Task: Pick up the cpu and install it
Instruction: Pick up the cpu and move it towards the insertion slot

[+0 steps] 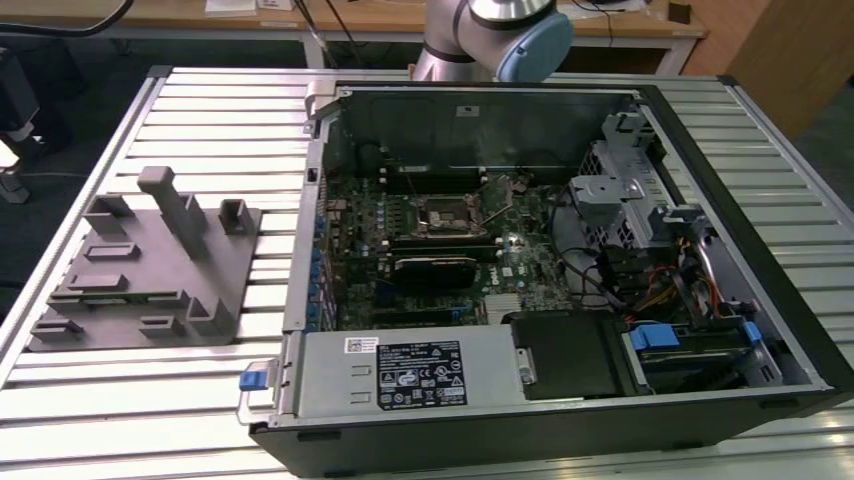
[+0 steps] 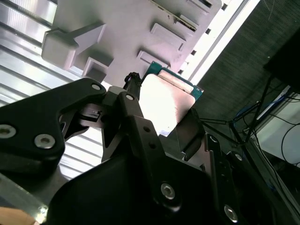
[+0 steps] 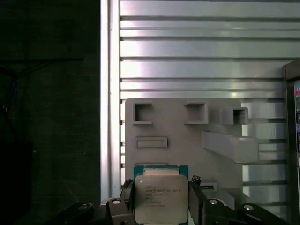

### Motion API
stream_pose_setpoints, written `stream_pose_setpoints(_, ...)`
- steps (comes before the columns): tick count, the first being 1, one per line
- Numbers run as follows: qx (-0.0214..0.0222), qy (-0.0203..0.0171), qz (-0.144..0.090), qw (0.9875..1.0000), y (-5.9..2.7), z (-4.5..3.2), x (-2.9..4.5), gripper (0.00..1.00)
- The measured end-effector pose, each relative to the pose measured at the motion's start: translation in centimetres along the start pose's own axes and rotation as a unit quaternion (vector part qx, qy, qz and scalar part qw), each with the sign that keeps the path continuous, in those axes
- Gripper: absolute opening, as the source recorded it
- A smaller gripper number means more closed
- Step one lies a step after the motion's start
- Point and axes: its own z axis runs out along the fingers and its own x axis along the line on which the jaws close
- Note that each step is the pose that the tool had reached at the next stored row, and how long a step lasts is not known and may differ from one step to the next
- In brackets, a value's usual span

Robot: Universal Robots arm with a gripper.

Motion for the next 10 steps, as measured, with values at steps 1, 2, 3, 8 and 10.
stream_pose_setpoints(1, 0.0000, 0.0000, 0.000, 1.0000, 0.01, -0.16, -0.01, 0.55)
stream_pose_setpoints(2, 0.0000, 0.0000, 0.000, 1.0000, 0.01, -0.32, -0.01, 0.55)
stream_pose_setpoints(3, 0.0000, 0.0000, 0.000, 1.0000, 0.02, -0.48, -0.02, 0.55)
stream_pose_setpoints(8, 0.0000, -0.0002, 0.000, 1.0000, 0.05, -1.13, -0.04, 0.55)
stream_pose_setpoints(10, 0.0000, -0.0002, 0.000, 1.0000, 0.06, -1.37, -0.04, 0.55)
